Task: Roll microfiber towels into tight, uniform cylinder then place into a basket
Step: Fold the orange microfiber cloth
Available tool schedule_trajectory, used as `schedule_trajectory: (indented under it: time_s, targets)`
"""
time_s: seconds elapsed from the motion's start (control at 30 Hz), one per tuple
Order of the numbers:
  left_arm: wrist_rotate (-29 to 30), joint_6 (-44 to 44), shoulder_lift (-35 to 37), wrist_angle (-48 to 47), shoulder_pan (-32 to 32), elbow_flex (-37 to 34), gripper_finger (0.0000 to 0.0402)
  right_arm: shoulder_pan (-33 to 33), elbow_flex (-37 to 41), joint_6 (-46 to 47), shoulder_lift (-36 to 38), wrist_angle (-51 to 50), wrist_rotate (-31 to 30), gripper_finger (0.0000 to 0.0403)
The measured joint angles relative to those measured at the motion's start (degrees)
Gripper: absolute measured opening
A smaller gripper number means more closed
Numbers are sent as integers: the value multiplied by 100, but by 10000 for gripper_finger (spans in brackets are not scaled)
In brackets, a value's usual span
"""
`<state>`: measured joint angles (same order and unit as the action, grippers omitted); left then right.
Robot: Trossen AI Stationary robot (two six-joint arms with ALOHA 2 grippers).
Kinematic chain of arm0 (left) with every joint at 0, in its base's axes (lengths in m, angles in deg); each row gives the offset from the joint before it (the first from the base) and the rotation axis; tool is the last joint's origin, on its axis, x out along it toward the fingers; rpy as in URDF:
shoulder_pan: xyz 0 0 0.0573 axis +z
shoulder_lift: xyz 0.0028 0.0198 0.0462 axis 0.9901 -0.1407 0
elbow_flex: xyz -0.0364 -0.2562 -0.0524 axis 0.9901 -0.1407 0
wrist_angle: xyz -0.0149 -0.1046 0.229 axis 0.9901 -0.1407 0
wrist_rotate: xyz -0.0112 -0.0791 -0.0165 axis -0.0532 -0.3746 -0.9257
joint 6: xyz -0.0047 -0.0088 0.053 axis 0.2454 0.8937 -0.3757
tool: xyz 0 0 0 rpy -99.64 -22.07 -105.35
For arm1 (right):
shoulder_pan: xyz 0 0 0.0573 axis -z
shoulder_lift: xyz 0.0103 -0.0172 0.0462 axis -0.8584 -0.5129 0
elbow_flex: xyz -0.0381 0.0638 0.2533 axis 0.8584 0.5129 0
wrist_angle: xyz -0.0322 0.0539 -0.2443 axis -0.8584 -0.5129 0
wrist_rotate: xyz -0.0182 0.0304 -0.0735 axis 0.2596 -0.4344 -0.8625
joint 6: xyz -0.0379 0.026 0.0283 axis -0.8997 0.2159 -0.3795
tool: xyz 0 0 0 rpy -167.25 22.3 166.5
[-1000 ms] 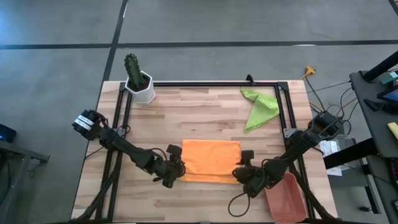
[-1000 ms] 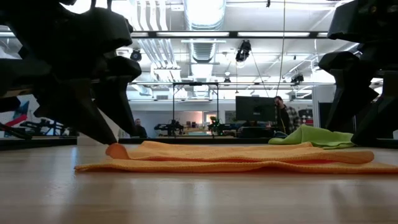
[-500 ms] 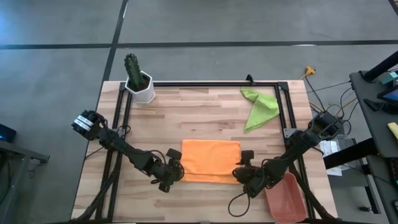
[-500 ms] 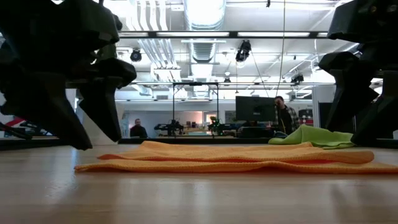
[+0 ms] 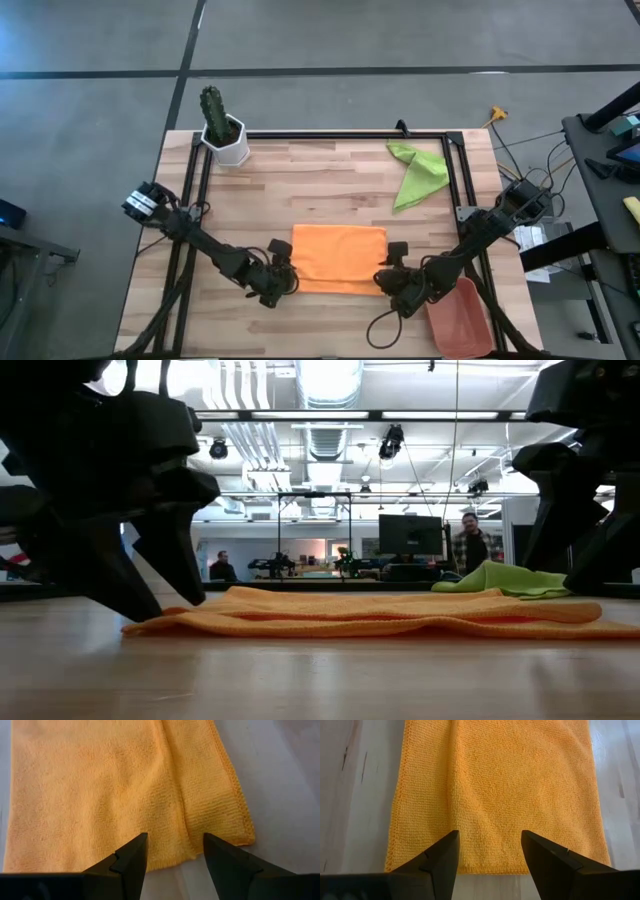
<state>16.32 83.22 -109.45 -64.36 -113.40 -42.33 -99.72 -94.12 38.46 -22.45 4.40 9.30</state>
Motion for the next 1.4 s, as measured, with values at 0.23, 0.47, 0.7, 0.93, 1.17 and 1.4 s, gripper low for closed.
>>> schedule_trajectory:
  time_s: [0.23, 0.47, 0.7, 0.93, 1.17, 1.4]
  targets:
    - [-1, 0, 102, -48, 0, 7, 178, 0, 17, 0, 0, 37, 0, 209]
    - [57, -1, 140, -59, 0, 5, 178, 0, 33, 0, 0, 47, 0, 209]
    - [190, 4, 122, -44, 0, 0, 178, 0, 33, -2, 0, 67, 0, 209]
    - [476, 12, 122, -37, 0, 0, 164, 0, 33, -2, 0, 74, 0, 209]
    - [248, 151, 118, -31, -2, -2, 115, 0, 33, -4, 0, 74, -1, 209]
    - [108, 157, 97, 12, -3, -2, 80, 1, 33, -6, 0, 76, -2, 209]
